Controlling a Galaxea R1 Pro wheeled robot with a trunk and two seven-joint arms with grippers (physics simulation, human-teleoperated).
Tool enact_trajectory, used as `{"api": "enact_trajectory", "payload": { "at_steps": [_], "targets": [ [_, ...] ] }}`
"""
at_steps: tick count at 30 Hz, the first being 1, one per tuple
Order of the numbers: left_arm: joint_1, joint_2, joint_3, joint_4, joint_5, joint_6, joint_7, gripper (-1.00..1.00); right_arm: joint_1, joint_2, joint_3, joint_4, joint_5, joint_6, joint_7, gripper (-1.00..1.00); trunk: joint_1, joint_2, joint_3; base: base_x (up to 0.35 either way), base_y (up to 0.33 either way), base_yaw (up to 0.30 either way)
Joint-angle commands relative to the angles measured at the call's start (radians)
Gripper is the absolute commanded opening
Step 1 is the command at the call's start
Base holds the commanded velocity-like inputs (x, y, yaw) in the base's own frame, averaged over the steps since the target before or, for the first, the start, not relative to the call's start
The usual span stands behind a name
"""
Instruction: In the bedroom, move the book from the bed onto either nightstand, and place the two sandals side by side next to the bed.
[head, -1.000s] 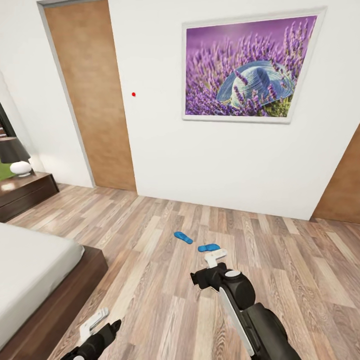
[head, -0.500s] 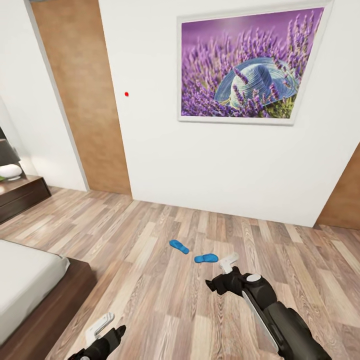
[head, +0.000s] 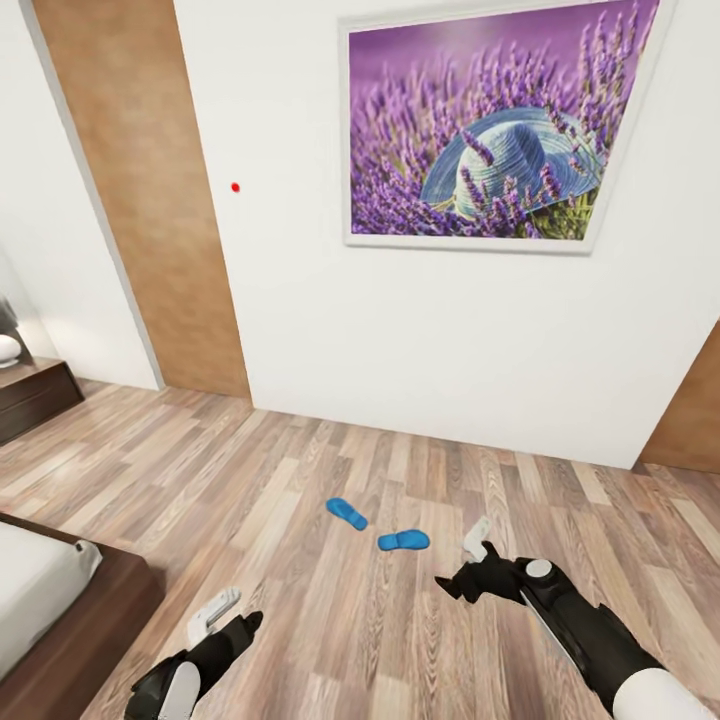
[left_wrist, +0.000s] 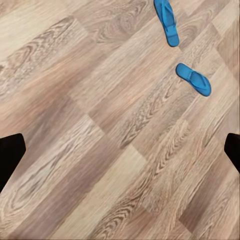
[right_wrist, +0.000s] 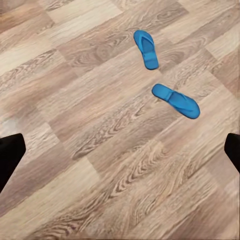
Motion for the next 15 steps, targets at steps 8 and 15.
{"api": "enact_trajectory", "payload": {
  "at_steps": [8,15],
  "targets": [
    [-0.023,0.001,0.006,0.015,0.013,0.001,0.008,1.0,-0.064,-0.007,0.004,0.217,0.141,-0.223,0.135,1.0,0.001,-0.001,-0.001,0.313,-0.169,0.0],
    [-0.022,0.002,0.013,0.035,0.014,-0.014,0.008,1.0,-0.079,0.0,0.007,0.287,0.187,-0.291,0.164,1.0,0.001,-0.001,-0.001,0.317,-0.098,0.0]
  ]
}}
